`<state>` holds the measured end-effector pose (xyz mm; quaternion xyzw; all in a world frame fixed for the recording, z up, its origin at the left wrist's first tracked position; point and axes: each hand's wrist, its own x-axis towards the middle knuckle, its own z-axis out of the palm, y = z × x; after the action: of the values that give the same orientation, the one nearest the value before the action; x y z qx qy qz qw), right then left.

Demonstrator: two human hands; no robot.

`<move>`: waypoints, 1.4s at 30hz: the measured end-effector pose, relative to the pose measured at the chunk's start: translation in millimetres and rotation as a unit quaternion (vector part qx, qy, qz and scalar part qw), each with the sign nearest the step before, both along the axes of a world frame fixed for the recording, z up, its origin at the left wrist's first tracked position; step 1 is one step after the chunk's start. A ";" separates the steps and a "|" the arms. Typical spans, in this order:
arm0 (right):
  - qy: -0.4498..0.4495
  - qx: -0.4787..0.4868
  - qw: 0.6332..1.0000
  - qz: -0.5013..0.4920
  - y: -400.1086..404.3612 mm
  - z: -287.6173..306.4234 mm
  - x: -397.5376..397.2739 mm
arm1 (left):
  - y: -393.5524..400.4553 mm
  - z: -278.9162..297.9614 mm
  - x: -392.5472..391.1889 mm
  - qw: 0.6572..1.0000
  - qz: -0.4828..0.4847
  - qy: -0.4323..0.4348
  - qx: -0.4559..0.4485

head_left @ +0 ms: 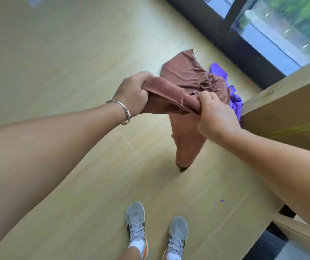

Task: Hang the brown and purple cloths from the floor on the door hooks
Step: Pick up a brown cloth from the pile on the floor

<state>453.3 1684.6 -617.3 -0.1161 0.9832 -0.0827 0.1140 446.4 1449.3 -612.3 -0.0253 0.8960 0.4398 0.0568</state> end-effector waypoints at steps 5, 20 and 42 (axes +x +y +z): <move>0.007 -0.064 0.998 -0.014 -46.9 57.0 -15.1 | -29.1 92.4 0.7 0.996 0.057 0.068 -0.004; -0.128 -0.258 0.950 0.123 -213.5 76.9 95.2 | -111.0 160.5 148.3 0.949 0.089 -0.044 -0.299; -0.146 0.227 0.858 0.437 -250.9 -17.0 262.8 | -218.3 -43.6 545.1 0.868 0.045 -0.407 -0.279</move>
<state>716.1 1433.7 -634.3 -0.4913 0.7948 0.1850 0.3043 991.6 1231.0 -655.9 -0.2574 0.8766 0.1241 0.3871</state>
